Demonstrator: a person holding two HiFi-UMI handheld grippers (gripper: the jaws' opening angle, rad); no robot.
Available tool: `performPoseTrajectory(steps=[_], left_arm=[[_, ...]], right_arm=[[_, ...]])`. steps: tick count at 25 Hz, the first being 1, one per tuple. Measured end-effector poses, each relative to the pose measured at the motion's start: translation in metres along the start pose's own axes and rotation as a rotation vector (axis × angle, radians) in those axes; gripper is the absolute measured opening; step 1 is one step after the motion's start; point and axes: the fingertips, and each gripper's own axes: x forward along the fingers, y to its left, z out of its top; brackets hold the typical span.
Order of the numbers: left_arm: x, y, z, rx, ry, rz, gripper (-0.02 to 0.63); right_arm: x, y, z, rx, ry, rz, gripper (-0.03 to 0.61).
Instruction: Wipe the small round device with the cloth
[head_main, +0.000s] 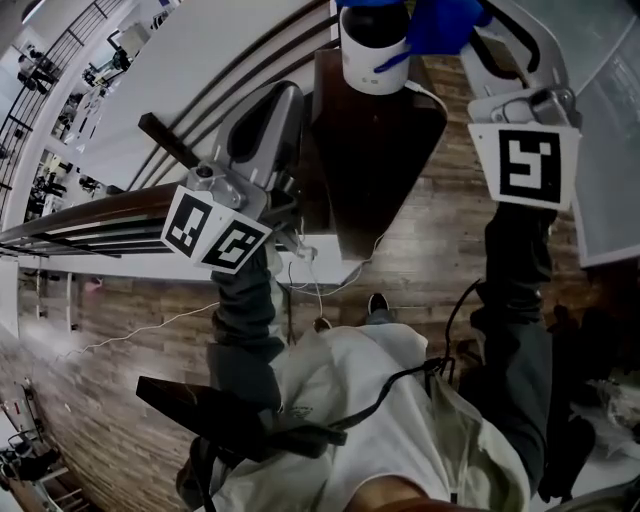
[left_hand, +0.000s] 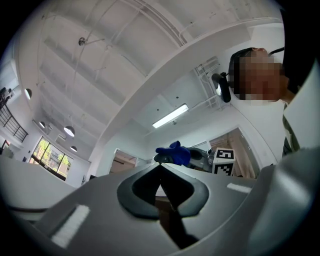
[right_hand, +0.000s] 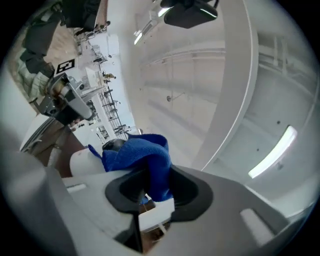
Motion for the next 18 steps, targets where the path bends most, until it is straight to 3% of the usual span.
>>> performPoseTrajectory(steps=[5, 10, 15, 18], left_arm=[[-0.009, 0.007, 0.001, -0.006, 0.001, 0.005, 0.0], [-0.022, 0.012, 0.007, -0.004, -0.009, 0.021, 0.0], [-0.017, 0.009, 0.006, -0.013, -0.008, 0.001, 0.0], [-0.016, -0.001, 0.004, -0.025, -0.009, -0.021, 0.0]], right_arm=[[0.02, 0.018, 0.023, -0.134, 0.009, 0.02, 0.109], [-0.006, 0.043, 0.007, -0.05, 0.056, 0.044, 0.109], [-0.023, 0.083, -0.013, -0.028, 0.138, 0.172, 0.109], [-0.031, 0.076, -0.009, -0.057, 0.135, 0.159, 0.109]])
